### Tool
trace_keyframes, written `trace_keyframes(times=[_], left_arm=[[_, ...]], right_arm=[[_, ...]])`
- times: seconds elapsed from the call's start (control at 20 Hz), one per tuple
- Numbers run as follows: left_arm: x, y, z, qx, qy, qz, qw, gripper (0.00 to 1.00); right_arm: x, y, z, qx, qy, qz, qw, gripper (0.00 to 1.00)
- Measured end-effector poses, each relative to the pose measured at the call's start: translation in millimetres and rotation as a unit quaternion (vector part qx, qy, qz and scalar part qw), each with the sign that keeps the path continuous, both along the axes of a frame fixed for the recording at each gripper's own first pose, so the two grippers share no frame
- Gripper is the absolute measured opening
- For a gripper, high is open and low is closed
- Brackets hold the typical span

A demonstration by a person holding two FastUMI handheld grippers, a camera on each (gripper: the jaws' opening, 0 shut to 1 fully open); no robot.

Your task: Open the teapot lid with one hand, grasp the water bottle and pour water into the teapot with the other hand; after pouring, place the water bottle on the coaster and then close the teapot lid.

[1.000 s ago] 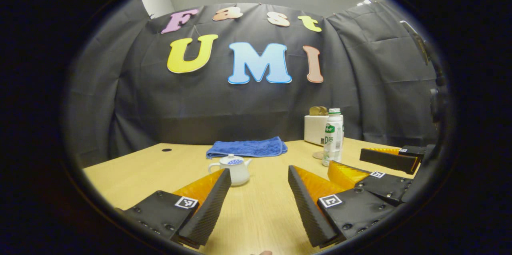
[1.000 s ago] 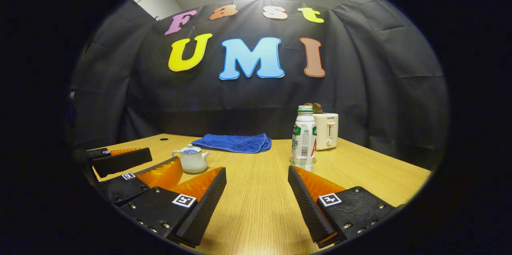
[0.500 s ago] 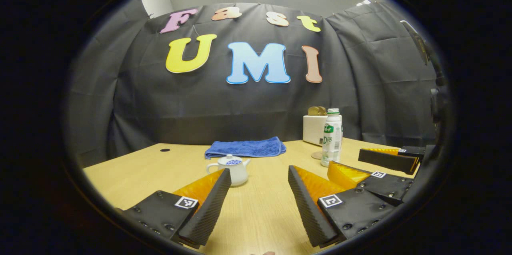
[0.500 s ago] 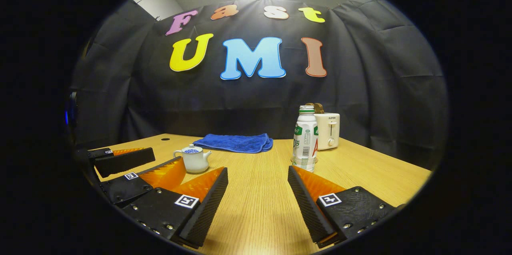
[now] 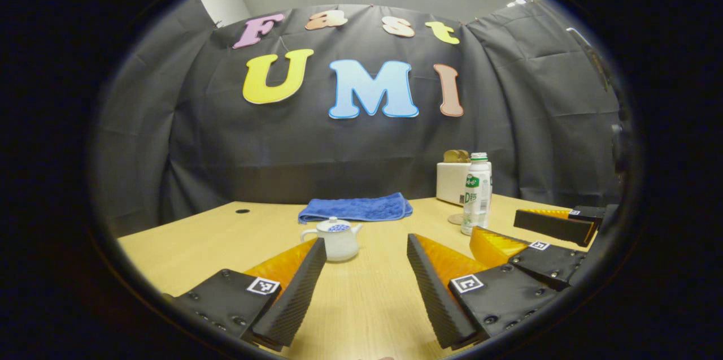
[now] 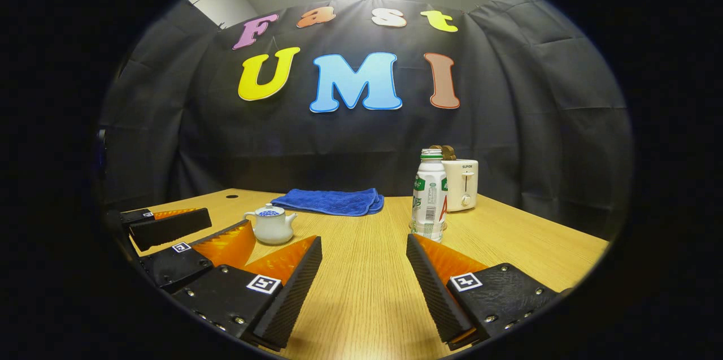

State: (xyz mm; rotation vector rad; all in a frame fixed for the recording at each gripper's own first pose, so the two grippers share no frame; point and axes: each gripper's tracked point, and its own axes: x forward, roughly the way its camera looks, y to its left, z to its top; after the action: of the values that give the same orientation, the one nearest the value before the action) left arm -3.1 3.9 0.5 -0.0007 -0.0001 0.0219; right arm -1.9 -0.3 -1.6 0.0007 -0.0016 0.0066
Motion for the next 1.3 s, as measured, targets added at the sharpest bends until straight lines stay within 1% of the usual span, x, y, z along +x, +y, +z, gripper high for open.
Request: trace_keyframes(times=[0.95, 1.0, 1.15, 1.2, 1.3], left_arm=[[0, 0, 0, 0.000, 0.000, -0.003, 1.000, 0.99], [0, 1, 0, 0.000, 0.000, -0.003, 1.000, 0.99], [-1, 3, -1, -0.001, 0.003, 0.003, 1.000, 0.99], [0, 3, -1, 0.001, 0.003, 0.002, 1.000, 0.99], [2, -2, -3, 0.000, 0.009, -0.015, 1.000, 0.99]], right_arm=[[1, 1, 0, -0.001, 0.000, 0.006, 1.000, 0.93], [0, 6, 0, -0.001, 0.000, 0.020, 1.000, 0.95], [-7, 31, -1, -0.002, 0.001, 0.113, 0.994, 0.95], [-7, 30, -1, 0.002, 0.000, 0.122, 0.992, 0.95], [-1, 18, 0, 0.006, 0.000, 0.102, 0.995, 0.95]])
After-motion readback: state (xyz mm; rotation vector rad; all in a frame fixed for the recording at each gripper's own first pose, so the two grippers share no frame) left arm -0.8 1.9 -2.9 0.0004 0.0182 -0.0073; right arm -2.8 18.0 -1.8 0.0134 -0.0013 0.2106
